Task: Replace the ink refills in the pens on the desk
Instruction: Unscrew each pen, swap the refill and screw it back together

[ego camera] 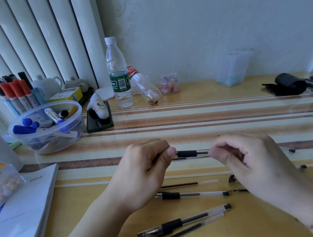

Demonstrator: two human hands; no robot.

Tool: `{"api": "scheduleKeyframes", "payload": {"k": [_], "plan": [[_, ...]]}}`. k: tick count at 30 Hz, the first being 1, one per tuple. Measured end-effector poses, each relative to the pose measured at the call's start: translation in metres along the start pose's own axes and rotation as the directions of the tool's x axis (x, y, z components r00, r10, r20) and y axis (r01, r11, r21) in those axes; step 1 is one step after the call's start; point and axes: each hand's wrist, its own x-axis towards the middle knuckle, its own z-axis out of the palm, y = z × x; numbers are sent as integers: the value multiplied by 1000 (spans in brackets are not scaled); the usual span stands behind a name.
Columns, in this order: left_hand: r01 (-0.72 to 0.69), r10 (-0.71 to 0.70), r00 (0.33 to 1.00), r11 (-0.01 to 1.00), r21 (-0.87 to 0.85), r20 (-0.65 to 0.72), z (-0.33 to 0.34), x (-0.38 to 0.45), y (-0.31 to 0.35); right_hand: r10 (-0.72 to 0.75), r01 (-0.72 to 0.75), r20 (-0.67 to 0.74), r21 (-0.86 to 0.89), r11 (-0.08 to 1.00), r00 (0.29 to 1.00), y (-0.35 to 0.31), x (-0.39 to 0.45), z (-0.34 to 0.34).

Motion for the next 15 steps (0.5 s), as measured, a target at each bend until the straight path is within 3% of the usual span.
{"api": "scheduleKeyframes", "payload": {"k": [3, 8, 15], "plan": [[5, -5, 1000, 1000, -2, 1, 0, 0, 0, 39, -38, -19, 15, 999, 999, 3, -1, 1], [18, -18, 1000, 999, -44, 8, 1, -1, 4, -39, 38, 39, 39, 999, 998, 1, -1, 2], [107, -106, 994, 988, -113, 21, -1, 0, 6, -80, 81, -58, 27, 996, 995, 0, 0, 2]]}}
